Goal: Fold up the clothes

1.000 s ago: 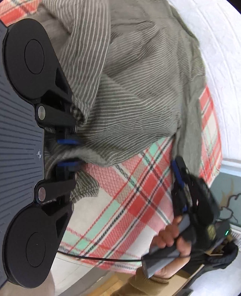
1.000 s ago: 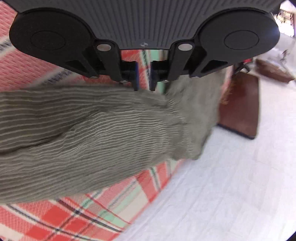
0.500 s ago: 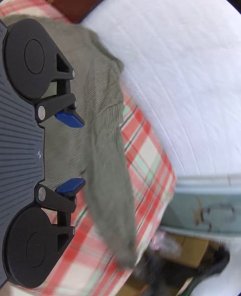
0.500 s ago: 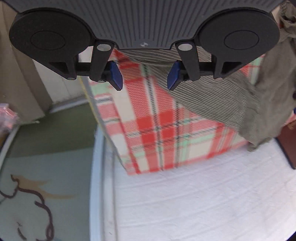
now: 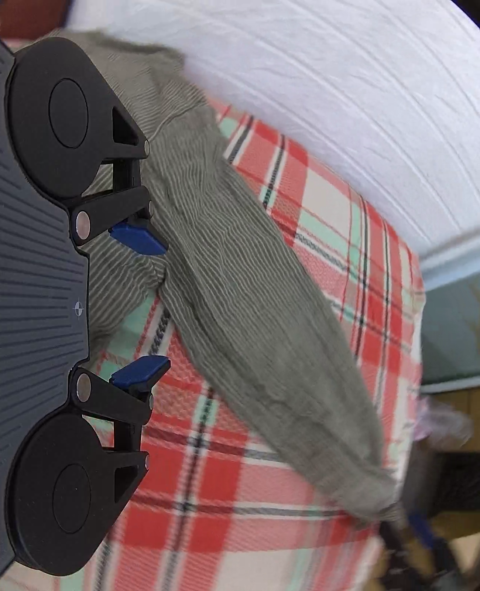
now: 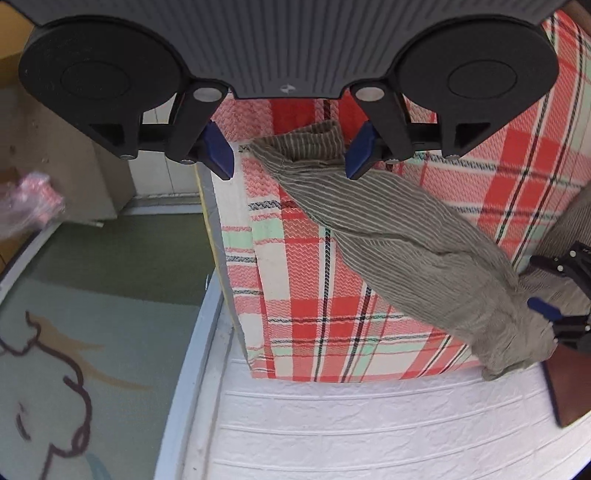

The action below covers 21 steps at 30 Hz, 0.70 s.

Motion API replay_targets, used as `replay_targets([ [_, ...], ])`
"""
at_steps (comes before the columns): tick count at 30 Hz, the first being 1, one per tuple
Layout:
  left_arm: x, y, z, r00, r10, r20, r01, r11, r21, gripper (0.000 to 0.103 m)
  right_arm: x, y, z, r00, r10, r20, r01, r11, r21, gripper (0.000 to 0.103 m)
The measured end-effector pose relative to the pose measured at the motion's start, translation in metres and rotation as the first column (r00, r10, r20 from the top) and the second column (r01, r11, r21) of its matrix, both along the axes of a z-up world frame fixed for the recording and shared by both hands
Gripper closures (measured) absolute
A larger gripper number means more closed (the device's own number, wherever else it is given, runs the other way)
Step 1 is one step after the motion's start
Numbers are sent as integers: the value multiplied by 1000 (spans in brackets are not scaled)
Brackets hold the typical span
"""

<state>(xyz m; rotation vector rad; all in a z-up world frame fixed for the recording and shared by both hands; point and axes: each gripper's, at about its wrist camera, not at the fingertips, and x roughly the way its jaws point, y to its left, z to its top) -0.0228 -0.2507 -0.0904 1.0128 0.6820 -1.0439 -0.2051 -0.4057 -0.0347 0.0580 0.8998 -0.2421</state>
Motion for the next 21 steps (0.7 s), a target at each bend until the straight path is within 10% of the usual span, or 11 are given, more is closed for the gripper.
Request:
replay_targets([
  [7,14,-14,-21,997,22,77,-25,999,46,27,16,3,-20,996,65,-58,-71,992,-102,33],
  [8,17,-16,-19,996,37,78,-40,999,33,50,19,1,-19,997,60,-51,-65,992,-104,47],
  [9,20,-17,-16,995,62,73,-64,998,26,102,18,0,-12,999,45,-27,-48,993,-109,100],
  [16,30,15,37,990,141,-22,-142,983,-114,103,-22,31,48,982,106,155,-63,963,-263,93],
  [21,16,42,20,992,74,-106,-69,997,43,64,-39,82,-5,939,324,-112,-338,929,-148,93],
])
